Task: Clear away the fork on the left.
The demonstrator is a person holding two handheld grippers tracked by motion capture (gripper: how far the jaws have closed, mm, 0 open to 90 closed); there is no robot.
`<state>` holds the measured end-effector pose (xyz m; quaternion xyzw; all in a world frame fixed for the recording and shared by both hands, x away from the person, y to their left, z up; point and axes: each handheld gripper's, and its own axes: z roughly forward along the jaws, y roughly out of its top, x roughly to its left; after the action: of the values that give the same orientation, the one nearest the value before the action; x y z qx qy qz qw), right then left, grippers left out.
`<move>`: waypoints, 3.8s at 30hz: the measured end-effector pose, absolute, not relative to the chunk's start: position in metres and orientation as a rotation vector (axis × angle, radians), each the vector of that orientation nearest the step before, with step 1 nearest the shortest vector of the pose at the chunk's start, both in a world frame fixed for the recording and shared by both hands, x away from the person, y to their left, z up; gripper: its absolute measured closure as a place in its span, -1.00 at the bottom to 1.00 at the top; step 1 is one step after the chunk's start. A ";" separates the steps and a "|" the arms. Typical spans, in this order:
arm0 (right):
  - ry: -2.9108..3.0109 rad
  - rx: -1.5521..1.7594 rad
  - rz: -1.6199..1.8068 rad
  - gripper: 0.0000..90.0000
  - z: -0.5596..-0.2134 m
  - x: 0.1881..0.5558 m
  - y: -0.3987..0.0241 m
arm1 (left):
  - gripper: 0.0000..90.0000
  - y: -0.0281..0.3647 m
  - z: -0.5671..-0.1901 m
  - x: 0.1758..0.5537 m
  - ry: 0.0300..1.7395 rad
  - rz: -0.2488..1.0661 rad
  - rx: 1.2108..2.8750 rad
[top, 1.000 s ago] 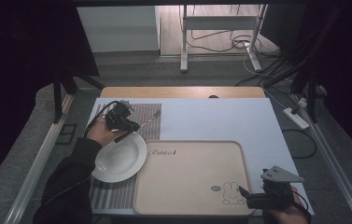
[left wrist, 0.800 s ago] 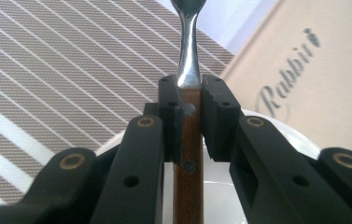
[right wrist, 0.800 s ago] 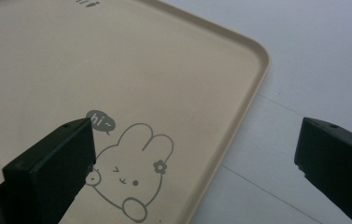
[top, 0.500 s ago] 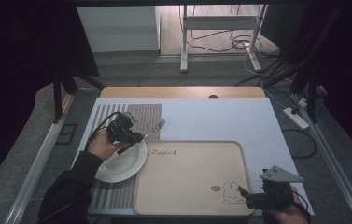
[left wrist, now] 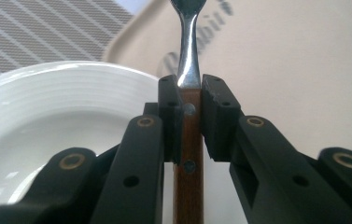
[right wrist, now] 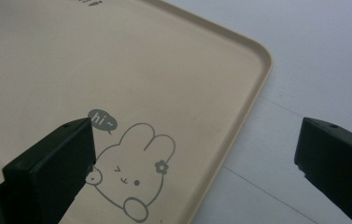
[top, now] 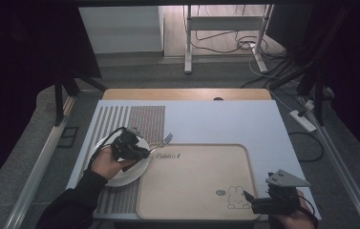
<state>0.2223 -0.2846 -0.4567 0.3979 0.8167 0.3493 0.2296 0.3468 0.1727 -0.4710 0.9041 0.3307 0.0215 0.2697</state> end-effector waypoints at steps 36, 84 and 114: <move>2.273 1.056 0.949 -1.00 -0.457 0.223 -0.282 | 0.97 0.092 -0.492 0.296 0.765 -0.066 2.445; 2.271 1.077 0.944 -1.00 -0.457 0.224 -0.283 | 0.97 0.120 -0.512 0.337 1.000 0.022 2.471; 2.273 1.074 0.943 -1.00 -0.457 0.224 -0.282 | 0.88 0.133 -0.508 0.338 1.037 0.064 2.433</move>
<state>0.2236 -0.2822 -0.4575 0.3895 0.8246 0.3422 0.2263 0.3380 0.1327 -0.5082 0.8915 0.3801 0.0235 0.2453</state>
